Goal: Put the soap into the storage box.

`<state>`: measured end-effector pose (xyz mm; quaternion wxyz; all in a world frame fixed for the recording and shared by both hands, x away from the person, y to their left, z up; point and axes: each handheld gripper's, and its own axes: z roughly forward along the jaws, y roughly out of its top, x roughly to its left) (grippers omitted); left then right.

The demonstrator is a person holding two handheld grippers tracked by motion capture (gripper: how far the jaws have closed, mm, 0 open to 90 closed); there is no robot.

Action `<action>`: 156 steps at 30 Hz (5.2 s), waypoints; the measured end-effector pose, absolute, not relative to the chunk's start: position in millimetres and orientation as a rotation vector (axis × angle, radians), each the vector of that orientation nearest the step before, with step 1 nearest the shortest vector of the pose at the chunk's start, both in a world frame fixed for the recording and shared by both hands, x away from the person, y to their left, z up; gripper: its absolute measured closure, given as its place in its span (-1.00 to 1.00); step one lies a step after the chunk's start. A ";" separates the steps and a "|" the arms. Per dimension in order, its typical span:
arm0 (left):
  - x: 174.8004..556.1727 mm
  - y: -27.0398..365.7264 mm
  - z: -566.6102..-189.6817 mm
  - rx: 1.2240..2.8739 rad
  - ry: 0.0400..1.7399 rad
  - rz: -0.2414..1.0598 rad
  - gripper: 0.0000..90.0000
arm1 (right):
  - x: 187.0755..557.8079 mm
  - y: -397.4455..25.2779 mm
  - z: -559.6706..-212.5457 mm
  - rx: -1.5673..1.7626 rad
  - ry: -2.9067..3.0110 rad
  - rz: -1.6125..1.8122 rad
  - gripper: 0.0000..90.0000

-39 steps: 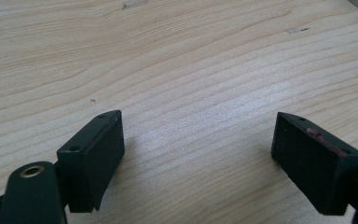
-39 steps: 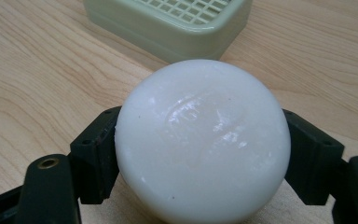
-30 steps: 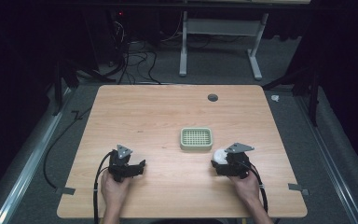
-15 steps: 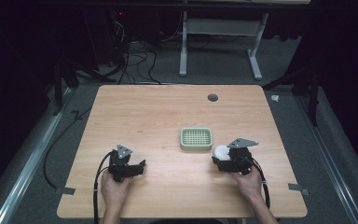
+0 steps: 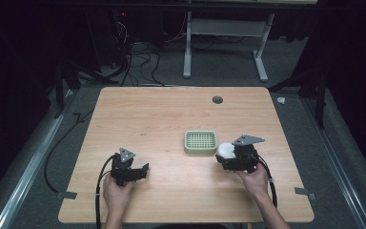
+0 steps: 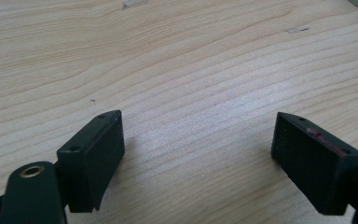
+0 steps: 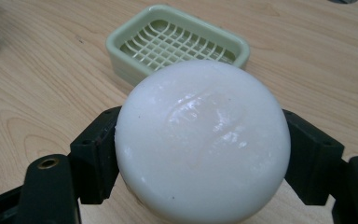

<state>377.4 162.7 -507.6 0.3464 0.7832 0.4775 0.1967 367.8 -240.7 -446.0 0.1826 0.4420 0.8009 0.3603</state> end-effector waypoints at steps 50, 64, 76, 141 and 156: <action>377.4 162.6 -507.6 2.032 1.239 0.510 -0.61 | 424.7 -196.6 -420.2 1.175 2.300 1.063 -0.45; 377.4 162.7 -507.6 2.032 1.239 0.511 -0.61 | 438.7 -184.6 -436.6 1.198 2.317 1.047 -0.45; 377.4 162.7 -507.6 2.032 1.239 0.510 -0.61 | 448.0 -177.5 -452.6 1.206 2.317 0.995 -0.45; 377.4 162.7 -507.6 2.034 1.238 0.512 -0.61 | 454.0 -183.7 -462.0 1.254 2.291 1.001 -0.57; 377.4 162.7 -507.6 2.034 1.238 0.512 -0.61 | 445.1 -199.3 -453.3 1.265 2.248 1.060 -0.55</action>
